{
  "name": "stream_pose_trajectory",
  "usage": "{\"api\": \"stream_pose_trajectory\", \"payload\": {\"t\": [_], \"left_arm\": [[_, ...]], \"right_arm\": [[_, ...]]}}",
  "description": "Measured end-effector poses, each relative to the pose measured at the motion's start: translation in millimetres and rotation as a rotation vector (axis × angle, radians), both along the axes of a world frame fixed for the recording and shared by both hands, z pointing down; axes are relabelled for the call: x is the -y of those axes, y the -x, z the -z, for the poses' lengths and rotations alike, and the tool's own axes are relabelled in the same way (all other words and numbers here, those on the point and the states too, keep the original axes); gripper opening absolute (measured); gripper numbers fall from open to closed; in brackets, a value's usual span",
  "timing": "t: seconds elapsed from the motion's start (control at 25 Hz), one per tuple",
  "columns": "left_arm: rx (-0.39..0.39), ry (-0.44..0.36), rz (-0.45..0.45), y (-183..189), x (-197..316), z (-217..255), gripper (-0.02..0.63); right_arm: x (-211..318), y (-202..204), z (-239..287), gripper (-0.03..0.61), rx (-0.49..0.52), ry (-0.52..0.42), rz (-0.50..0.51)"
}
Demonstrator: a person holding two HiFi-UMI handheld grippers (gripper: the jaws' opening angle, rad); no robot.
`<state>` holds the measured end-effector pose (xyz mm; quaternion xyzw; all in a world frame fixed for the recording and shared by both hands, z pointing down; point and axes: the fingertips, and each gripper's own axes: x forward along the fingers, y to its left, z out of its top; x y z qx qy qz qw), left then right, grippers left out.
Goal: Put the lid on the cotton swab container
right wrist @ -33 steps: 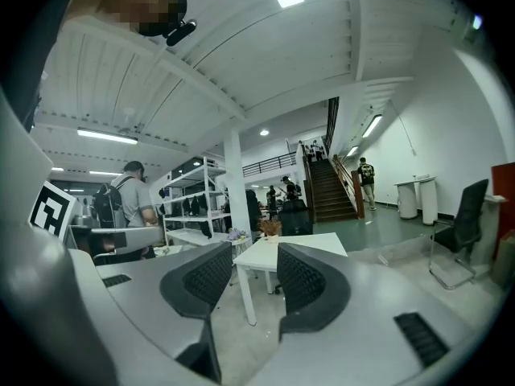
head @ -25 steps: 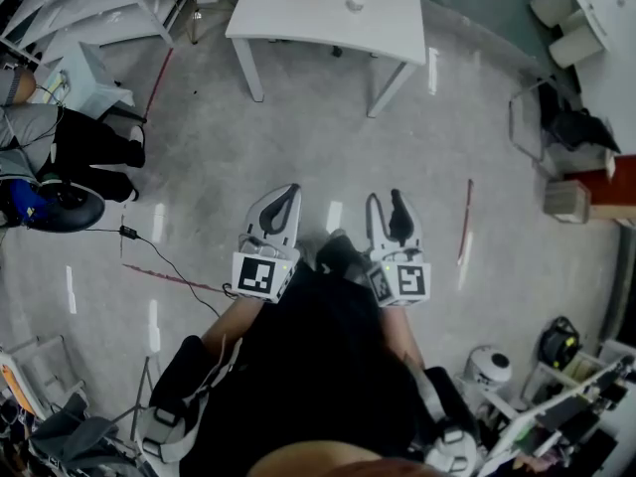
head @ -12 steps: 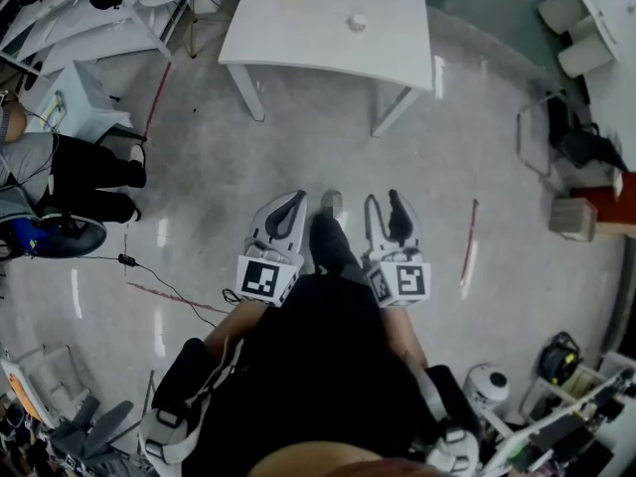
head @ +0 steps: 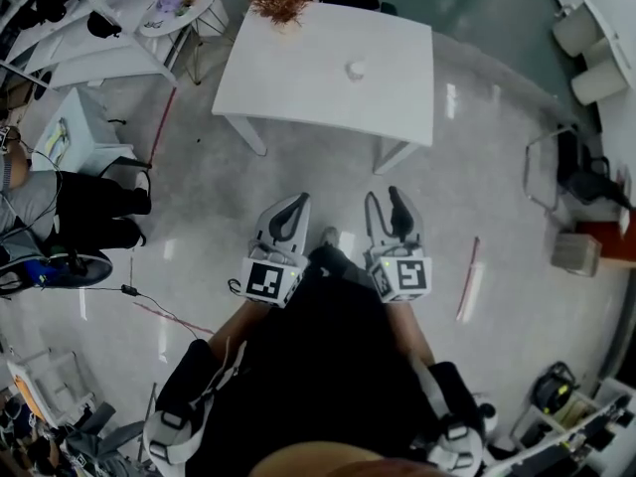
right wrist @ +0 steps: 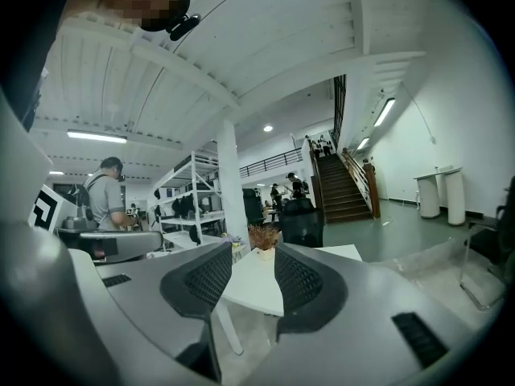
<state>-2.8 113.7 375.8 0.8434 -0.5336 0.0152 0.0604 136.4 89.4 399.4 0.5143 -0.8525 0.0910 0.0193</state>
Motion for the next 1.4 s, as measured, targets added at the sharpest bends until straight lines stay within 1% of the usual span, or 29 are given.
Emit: {"api": "stream_pose_trajectory", "payload": {"t": [0.16, 0.28, 0.44, 0.56, 0.68, 0.84, 0.88, 1.0, 1.12, 1.16, 1.2, 1.24, 1.28, 1.36, 1.4], "left_arm": [[-0.017, -0.002, 0.026, -2.7, 42.8, 2.1, 0.005], [-0.022, 0.016, 0.036, 1.7, 70.3, -6.2, 0.005], [-0.019, 0.032, 0.029, 14.4, 123.0, -19.5, 0.005], [-0.033, 0.035, 0.015, 20.9, 170.2, -27.6, 0.005], [-0.020, 0.063, -0.025, 20.0, 219.6, -47.8, 0.005], [0.056, 0.091, -0.081, 16.5, 290.3, -84.4, 0.005], [0.058, 0.093, -0.095, 15.8, 307.3, -90.8, 0.005], [0.030, 0.115, -0.147, 11.4, 351.8, -113.6, 0.005], [0.063, 0.166, -0.211, 0.5, 390.1, -147.8, 0.009], [0.074, 0.193, -0.243, -4.2, 400.5, -161.4, 0.034], [0.081, 0.224, -0.277, -8.5, 409.7, -175.5, 0.108], [0.090, 0.256, -0.309, -12.0, 418.0, -189.6, 0.152], [0.106, 0.284, -0.339, -15.0, 425.5, -203.6, 0.163], [0.158, 0.332, -0.407, -21.9, 437.6, -230.4, 0.212], [0.184, 0.352, -0.444, -26.1, 442.1, -243.2, 0.223]], "right_arm": [[50.2, -6.3, -0.5, 0.156, 0.003, -0.003, 0.018], [78.9, -3.9, -9.6, 0.156, 0.005, 0.018, 0.027], [126.9, 7.3, -15.8, 0.156, 0.012, 0.031, 0.021], [170.0, 12.7, -23.2, 0.156, -0.003, 0.037, 0.009], [213.7, 12.6, -29.3, 0.156, -0.022, 0.042, -0.012], [276.0, 9.4, -35.5, 0.156, -0.046, 0.061, -0.025], [291.9, 8.8, -36.2, 0.156, -0.048, 0.069, -0.027], [335.4, 7.1, -40.3, 0.156, -0.057, 0.099, -0.035], [375.5, 5.6, -51.3, 0.156, -0.062, 0.151, -0.023], [387.5, 5.6, -57.5, 0.156, -0.063, 0.176, -0.015], [398.8, 5.6, -64.3, 0.156, -0.063, 0.204, -0.009], [409.8, 5.4, -71.4, 0.156, -0.064, 0.231, -0.004], [420.8, 4.8, -78.2, 0.156, -0.064, 0.257, 0.001], [442.1, 3.8, -90.6, 0.156, -0.066, 0.307, 0.017], [452.0, 3.8, -96.8, 0.156, -0.070, 0.331, 0.032]]}}
